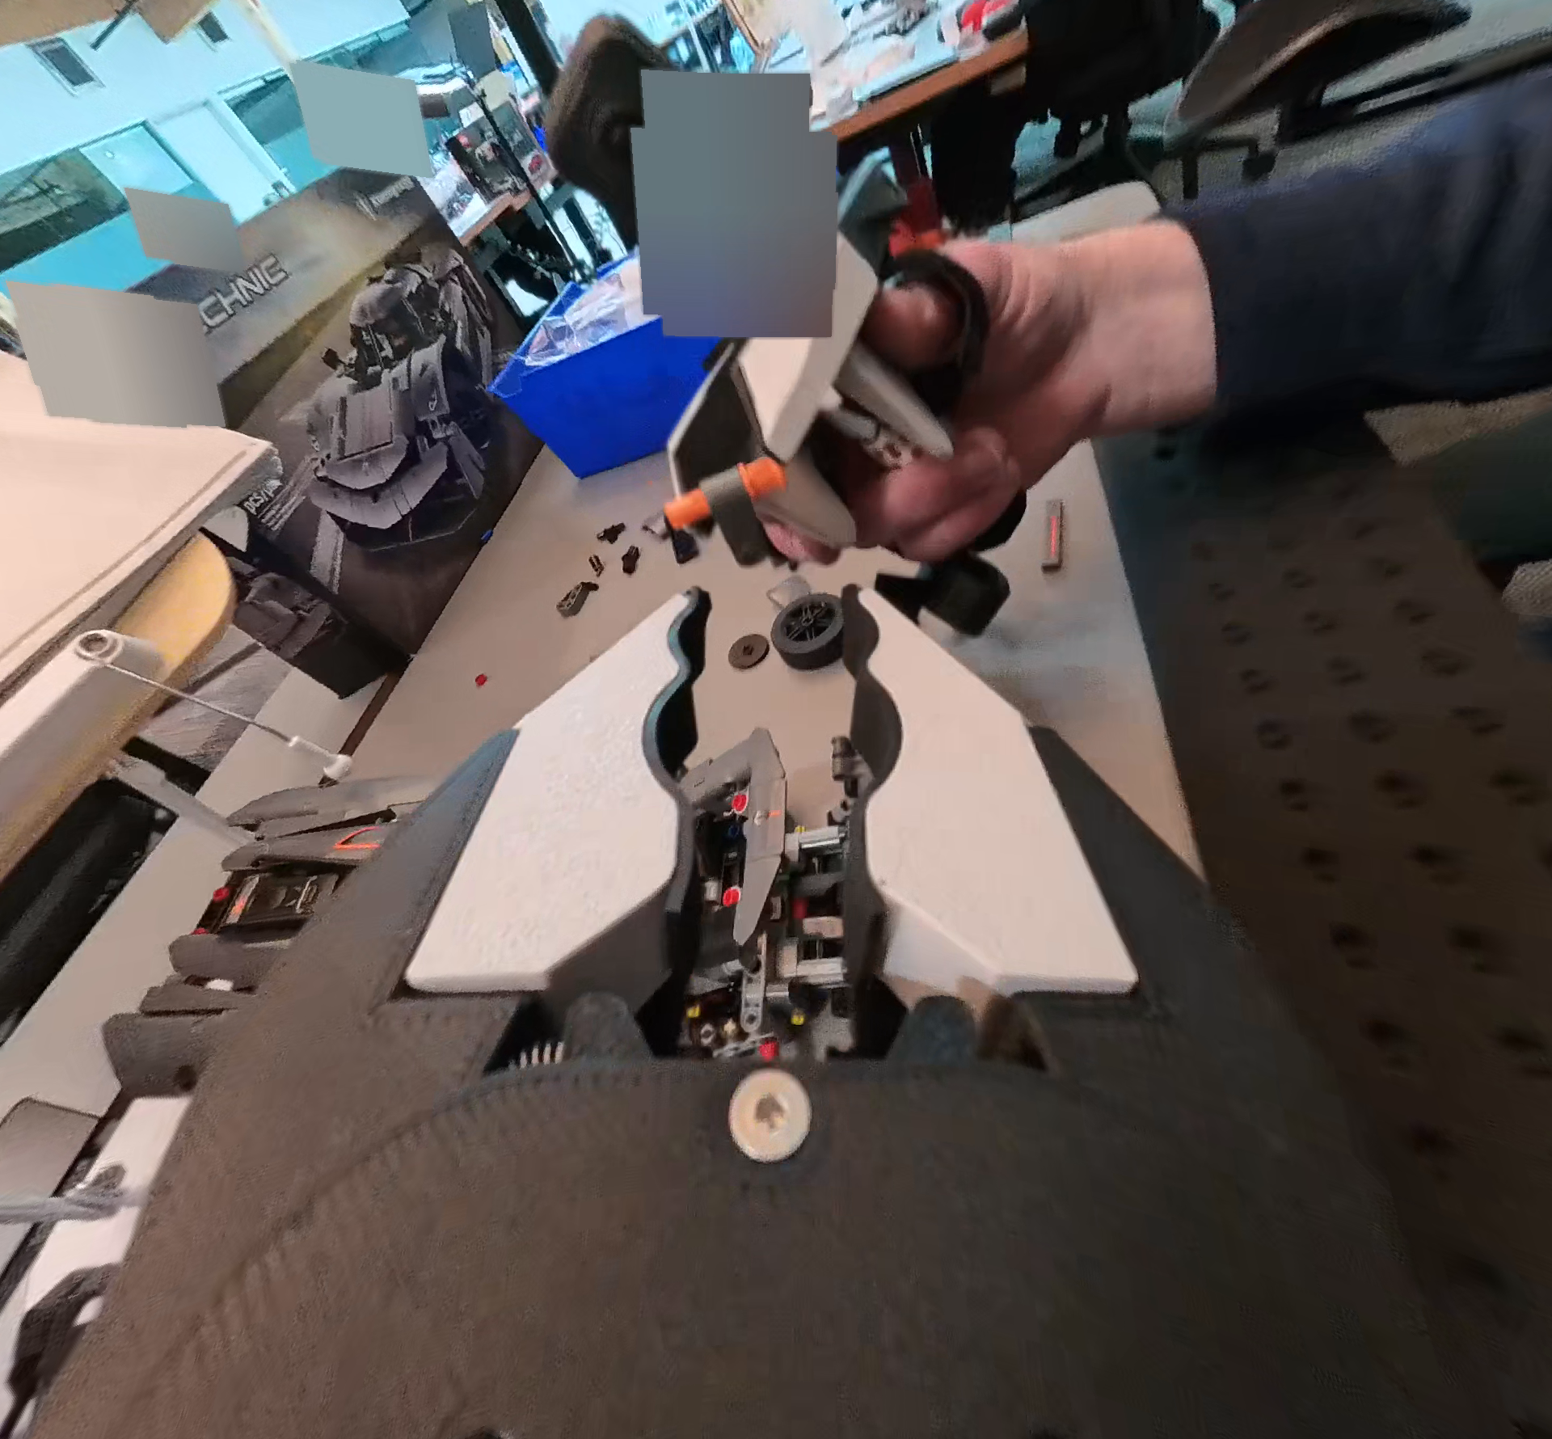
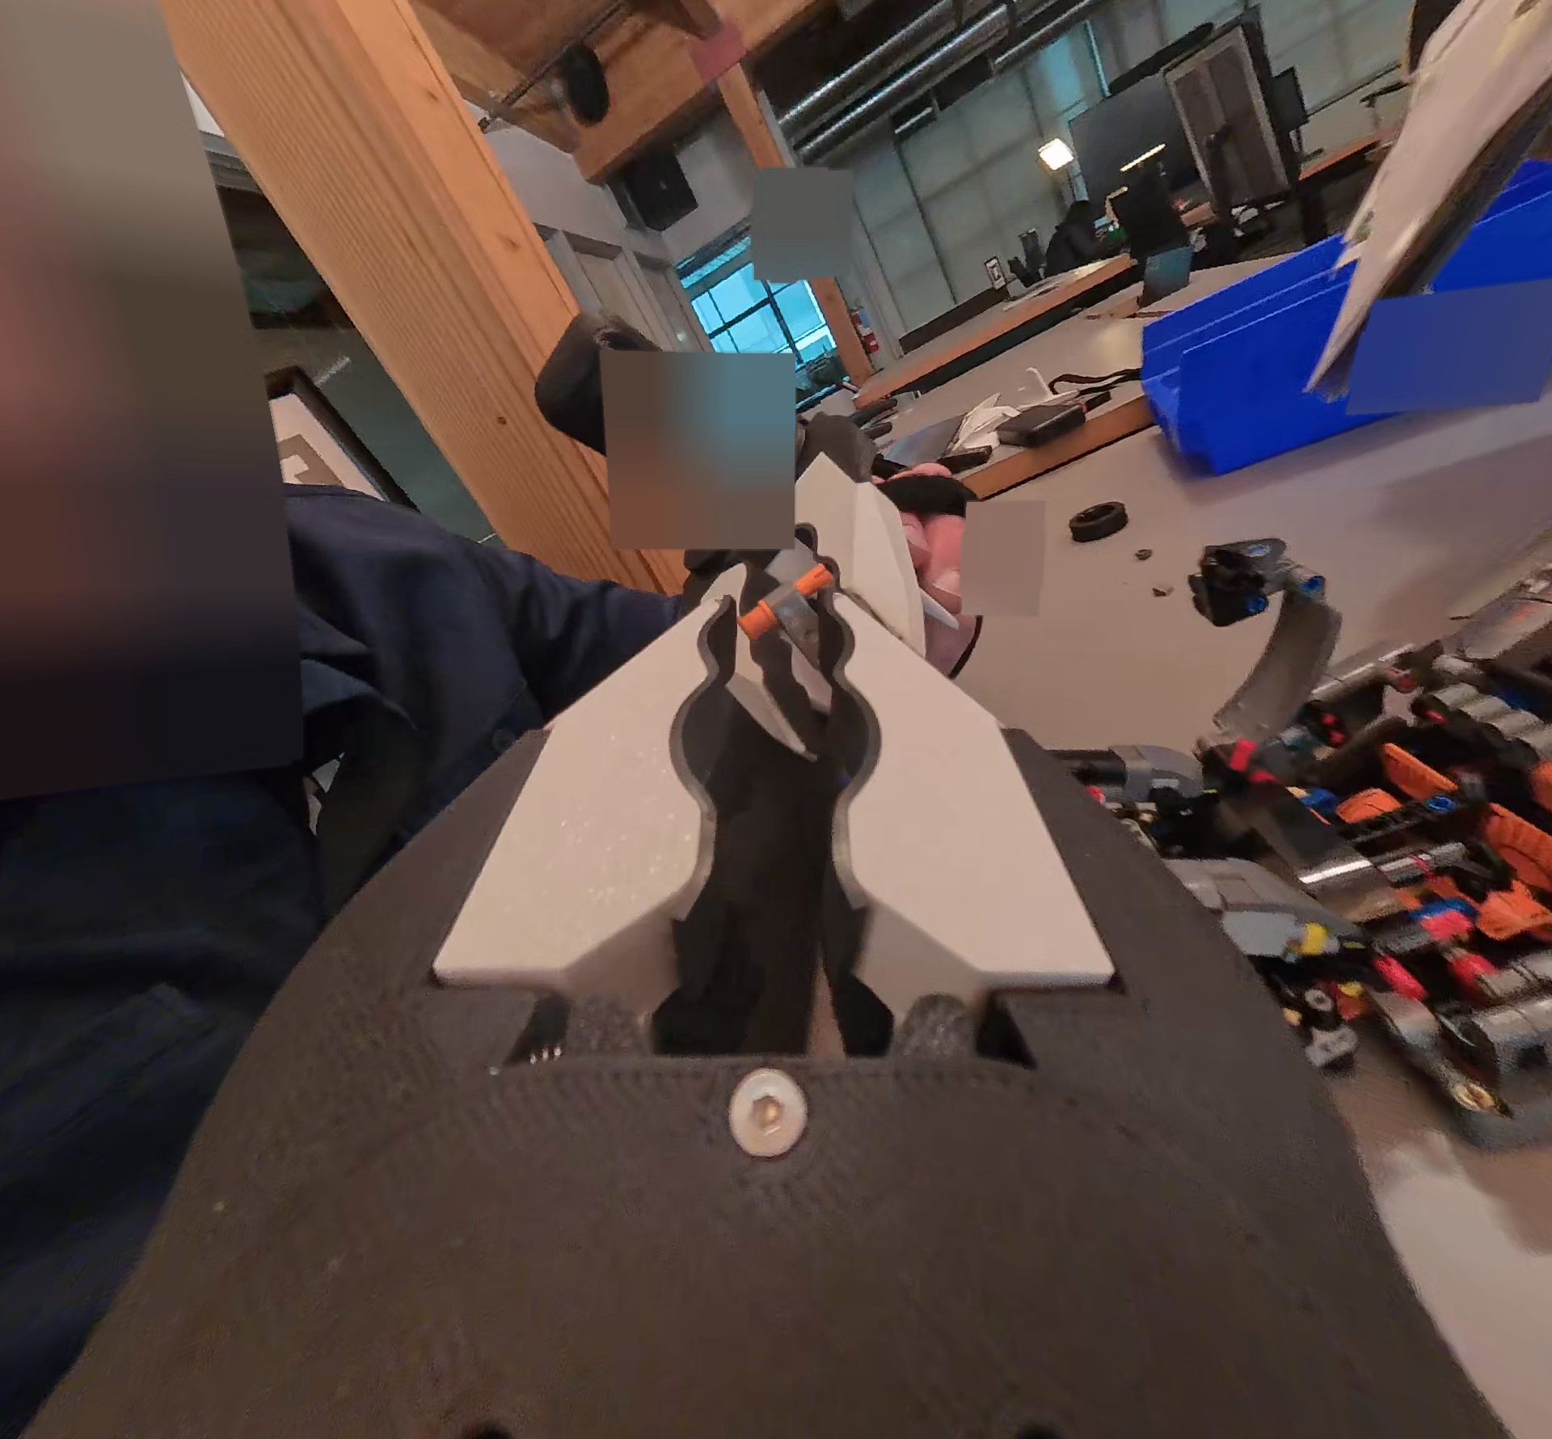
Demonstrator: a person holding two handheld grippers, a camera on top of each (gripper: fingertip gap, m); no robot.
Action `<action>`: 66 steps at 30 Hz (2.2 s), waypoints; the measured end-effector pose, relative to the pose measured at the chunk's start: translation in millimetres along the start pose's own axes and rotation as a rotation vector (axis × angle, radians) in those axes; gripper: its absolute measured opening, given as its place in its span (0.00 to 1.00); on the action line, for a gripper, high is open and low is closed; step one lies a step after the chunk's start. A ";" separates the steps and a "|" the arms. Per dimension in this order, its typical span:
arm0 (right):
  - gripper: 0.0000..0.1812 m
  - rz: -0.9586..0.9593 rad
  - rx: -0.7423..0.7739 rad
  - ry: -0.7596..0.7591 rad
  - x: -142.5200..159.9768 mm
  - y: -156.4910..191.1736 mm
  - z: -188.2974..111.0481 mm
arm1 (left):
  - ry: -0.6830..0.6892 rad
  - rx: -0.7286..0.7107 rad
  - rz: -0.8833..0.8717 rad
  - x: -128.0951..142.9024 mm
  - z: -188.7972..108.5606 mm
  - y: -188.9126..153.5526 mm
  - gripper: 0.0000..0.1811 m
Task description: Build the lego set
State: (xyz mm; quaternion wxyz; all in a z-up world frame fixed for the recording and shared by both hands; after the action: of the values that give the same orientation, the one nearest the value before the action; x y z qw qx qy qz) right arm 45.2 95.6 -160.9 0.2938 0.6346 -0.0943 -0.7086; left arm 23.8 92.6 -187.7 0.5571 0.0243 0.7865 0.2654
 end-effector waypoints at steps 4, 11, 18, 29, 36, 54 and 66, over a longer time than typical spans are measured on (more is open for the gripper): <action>0.09 -0.010 -0.026 0.007 3.7 2.2 10.8 | -0.025 0.000 -0.033 -4.9 -2.2 -0.3 0.09; 0.09 -0.055 0.038 0.045 5.9 -1.2 10.2 | -0.006 -0.014 -0.033 0.8 -2.8 3.4 0.02; 0.13 -0.165 0.281 0.166 8.1 -14.6 -1.6 | 0.158 -0.134 0.127 19.9 1.4 11.7 0.02; 0.05 -0.175 0.515 0.372 26.1 -33.2 -3.6 | 0.359 -0.219 0.327 41.2 10.1 10.5 0.02; 0.02 -0.079 0.570 0.352 28.0 -42.9 -22.1 | 0.355 -0.171 0.320 46.4 10.5 10.1 0.04; 0.02 0.132 0.723 0.546 82.4 -95.4 -58.3 | 0.434 0.138 0.190 82.0 -35.2 13.9 0.03; 0.03 0.148 0.757 0.669 95.5 -109.7 -54.3 | 0.627 0.257 0.144 139.0 -33.7 -6.8 0.06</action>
State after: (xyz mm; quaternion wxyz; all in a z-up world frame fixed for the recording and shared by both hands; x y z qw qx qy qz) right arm 62.3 146.3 -306.7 0.1068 0.8803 -0.2898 -0.3601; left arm -57.0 120.1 -302.8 0.2606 0.0671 0.9426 0.1976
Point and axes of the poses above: each gripper's, where its closed fingertips meet, z out along the fingers, x out of its underside, y = z × x across the jaws, the point moved 2 cm from there along -z, back along the fingers, and after that the axes turned 3 degrees about z, right-handed, at the moved point
